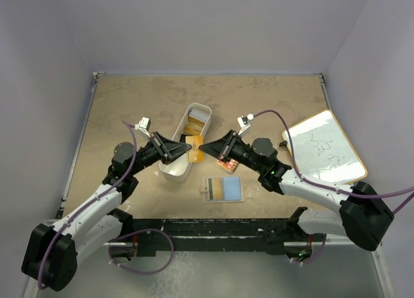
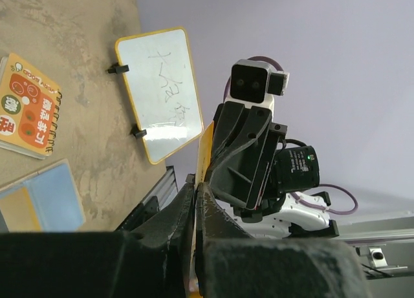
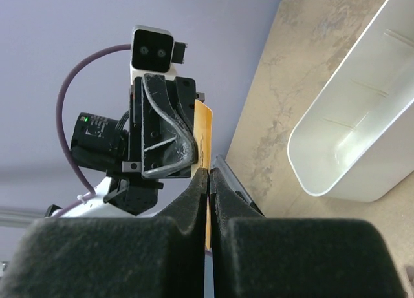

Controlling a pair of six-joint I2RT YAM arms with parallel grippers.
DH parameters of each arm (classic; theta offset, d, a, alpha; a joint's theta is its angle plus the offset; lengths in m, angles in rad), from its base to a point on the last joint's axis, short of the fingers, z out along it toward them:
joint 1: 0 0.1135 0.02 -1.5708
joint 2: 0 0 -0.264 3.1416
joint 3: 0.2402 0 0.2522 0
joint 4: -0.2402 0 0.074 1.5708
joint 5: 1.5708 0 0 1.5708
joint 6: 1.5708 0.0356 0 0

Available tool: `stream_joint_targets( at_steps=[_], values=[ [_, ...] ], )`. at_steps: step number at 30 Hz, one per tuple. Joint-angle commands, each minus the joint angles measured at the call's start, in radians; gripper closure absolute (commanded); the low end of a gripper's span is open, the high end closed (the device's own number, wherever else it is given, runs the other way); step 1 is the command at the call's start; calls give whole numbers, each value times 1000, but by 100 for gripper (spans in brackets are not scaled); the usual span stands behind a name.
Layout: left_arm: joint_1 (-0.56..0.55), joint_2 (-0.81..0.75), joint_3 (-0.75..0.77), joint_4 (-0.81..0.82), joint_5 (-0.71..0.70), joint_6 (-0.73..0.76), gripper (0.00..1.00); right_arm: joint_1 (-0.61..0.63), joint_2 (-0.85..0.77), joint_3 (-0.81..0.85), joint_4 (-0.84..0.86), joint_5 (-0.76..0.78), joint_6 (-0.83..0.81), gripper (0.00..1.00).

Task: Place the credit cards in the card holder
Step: Pick up the credit card from the storage box.

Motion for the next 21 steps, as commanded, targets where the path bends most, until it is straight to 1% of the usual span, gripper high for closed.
stream_joint_targets(
  at_steps=[1,6,9,12,15,18,21],
  values=[
    [-10,23,0,151,21,-37,100,6,20,-1,42,-70,16,100],
    [-32,54,-19,248,23,-75,100,5,19,-29,62,-87,44,100],
    [-45,59,-24,254,18,-76,100,5,19,-46,88,-105,67,100],
    [-47,60,-29,253,4,-76,100,3,16,-40,55,-113,65,100],
    [-61,65,-29,265,-3,-85,100,2,4,-43,14,-108,51,89],
    [-88,65,-45,296,-38,-106,100,1,-33,-64,-26,-92,36,77],
    [-151,80,-55,302,-102,-99,100,1,-80,-79,-88,-77,8,69]
  ],
)
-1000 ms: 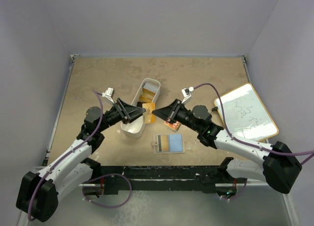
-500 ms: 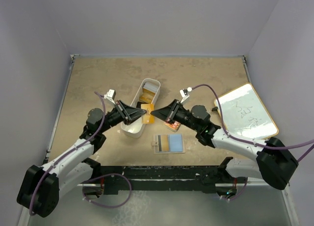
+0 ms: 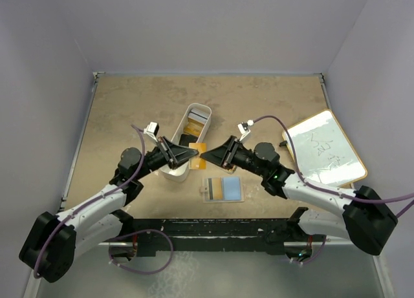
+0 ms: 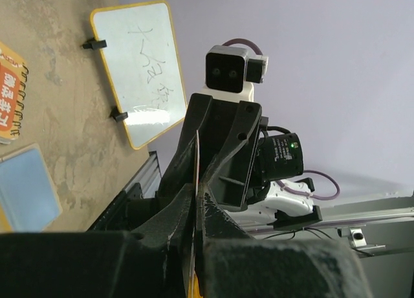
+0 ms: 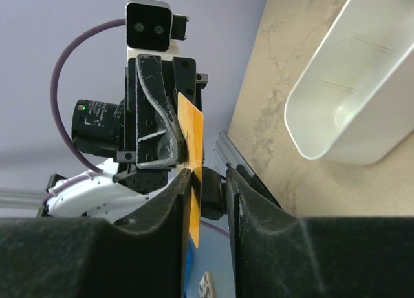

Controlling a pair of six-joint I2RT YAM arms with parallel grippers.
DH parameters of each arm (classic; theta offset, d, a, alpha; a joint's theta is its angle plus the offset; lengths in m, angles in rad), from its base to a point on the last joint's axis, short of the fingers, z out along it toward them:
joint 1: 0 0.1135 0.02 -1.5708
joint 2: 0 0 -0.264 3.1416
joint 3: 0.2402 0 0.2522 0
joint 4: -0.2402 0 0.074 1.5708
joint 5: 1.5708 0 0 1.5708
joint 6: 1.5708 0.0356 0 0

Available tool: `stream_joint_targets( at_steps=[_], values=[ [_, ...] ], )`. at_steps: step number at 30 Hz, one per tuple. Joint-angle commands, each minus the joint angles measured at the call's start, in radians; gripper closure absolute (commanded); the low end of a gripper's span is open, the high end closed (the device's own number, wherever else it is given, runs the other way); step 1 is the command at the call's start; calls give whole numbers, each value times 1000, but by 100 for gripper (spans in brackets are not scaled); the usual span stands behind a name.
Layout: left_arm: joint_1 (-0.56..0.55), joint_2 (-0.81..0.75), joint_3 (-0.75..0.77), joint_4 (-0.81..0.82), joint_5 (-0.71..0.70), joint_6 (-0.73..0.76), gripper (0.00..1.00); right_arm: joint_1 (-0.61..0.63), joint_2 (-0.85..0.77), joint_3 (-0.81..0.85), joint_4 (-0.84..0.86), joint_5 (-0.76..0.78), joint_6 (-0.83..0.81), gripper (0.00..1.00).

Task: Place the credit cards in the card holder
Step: Pick up the credit card from the storage box.

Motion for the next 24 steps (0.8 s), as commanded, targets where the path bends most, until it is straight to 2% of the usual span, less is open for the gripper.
stream_joint_targets(
  at_steps=[1,4,7,12,17,24],
  values=[
    [-83,22,-5,133,-93,-20,100,6,-75,-25,-111,-2,-60,68],
    [-135,73,-19,195,-127,-32,100,7,-151,-21,-224,30,-126,60],
    [-146,114,-50,276,-163,-62,100,7,-239,-20,-378,87,-192,55],
    [-158,162,-72,317,-198,-51,100,7,-348,40,-656,168,-339,47],
    [-175,200,-76,303,-238,-24,100,6,-392,75,-840,235,-432,46],
    [-251,248,-78,216,-358,46,100,6,-323,102,-1019,332,-500,47]
  ],
)
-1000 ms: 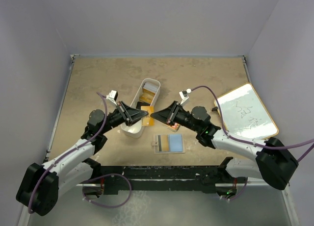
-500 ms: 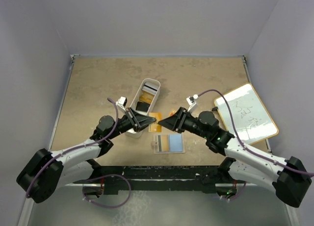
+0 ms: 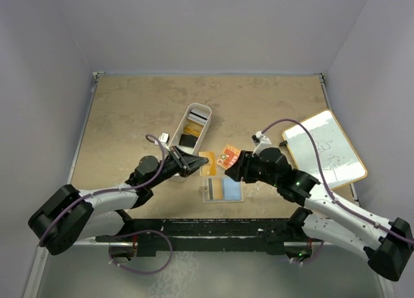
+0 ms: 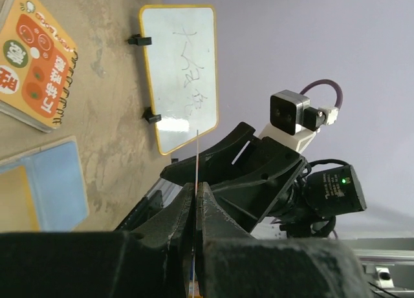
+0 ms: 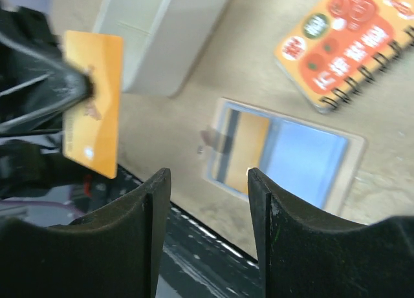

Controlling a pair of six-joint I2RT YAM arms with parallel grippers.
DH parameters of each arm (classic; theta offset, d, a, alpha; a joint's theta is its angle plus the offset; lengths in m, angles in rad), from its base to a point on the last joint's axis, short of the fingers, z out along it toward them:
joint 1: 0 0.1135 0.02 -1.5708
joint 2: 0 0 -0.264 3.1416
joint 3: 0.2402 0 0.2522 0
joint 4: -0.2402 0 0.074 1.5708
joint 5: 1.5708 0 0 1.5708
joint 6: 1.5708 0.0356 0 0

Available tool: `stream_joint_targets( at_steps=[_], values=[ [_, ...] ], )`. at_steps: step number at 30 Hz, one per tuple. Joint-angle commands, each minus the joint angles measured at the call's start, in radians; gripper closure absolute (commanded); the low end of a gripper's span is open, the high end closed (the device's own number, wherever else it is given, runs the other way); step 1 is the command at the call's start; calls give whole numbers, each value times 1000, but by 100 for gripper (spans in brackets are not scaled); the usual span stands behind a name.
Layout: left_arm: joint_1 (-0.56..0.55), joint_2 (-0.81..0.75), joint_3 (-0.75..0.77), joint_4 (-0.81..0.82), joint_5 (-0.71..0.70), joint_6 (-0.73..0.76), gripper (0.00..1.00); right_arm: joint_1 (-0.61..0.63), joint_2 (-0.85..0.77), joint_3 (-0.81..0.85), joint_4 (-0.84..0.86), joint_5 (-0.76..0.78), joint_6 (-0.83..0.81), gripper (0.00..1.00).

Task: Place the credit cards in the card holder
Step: Move the storage box to the center of the board.

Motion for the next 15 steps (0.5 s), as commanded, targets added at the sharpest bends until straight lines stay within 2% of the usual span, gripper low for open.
stream_joint_targets(
  at_steps=[1,5,15],
  values=[
    [-63,33,2,-11,-120,72,100,3,39,37,-149,109,-77,47],
    [-107,94,-1,-6,-154,92,100,1,69,-6,-125,145,-103,50],
    [-154,272,41,30,-116,162,100,-1,159,-64,-76,161,-103,54]
  ],
)
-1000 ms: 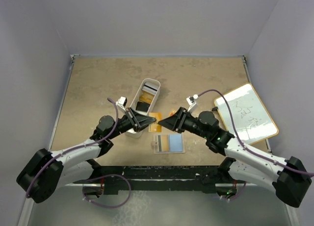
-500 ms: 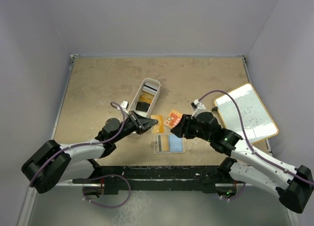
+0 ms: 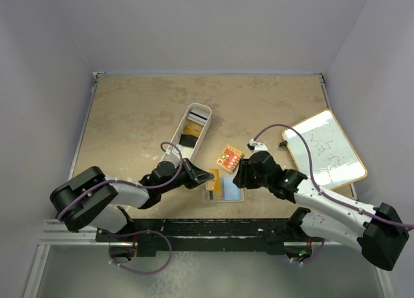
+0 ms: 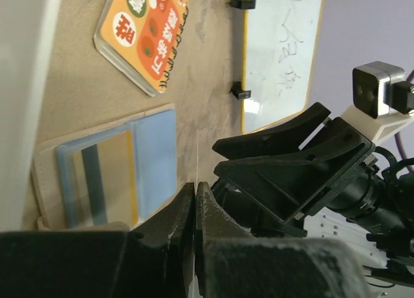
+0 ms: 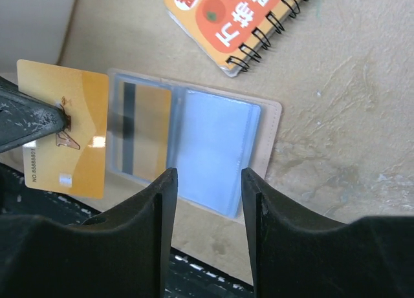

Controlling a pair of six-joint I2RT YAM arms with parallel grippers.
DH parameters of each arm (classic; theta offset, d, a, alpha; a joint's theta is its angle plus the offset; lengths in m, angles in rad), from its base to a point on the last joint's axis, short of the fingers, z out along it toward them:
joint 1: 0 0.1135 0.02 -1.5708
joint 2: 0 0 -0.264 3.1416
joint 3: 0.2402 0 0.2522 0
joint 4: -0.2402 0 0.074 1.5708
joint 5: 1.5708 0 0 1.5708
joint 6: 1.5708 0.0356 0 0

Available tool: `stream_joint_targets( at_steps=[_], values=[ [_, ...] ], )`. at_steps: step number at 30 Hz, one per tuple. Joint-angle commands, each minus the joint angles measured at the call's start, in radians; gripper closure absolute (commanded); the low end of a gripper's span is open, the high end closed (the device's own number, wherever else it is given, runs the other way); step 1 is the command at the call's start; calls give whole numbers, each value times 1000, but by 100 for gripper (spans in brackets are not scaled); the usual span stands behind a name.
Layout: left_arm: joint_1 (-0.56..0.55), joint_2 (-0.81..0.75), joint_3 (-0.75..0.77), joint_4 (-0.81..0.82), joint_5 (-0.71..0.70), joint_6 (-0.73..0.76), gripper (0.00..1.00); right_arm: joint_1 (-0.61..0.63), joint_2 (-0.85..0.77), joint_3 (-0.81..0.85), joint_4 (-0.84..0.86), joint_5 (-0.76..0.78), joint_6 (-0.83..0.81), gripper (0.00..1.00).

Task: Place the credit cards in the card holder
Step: Move the storage box to the center of the board.

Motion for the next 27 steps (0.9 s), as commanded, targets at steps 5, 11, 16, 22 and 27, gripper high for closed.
stream_joint_targets(
  at_steps=[5,11,16,22,27],
  values=[
    [-26,104,66,53,17,52,100,-4,20,-65,69,65,7,56],
    [-55,164,103,24,24,54,100,-9,60,-79,96,49,11,58],
    [-71,149,119,-19,-3,68,100,-10,84,-106,137,38,19,59],
    [-83,5,178,-248,-87,163,100,-10,81,-111,142,24,21,60],
    [-124,-74,243,-375,-142,208,100,-10,29,-118,119,49,19,61]
  ],
)
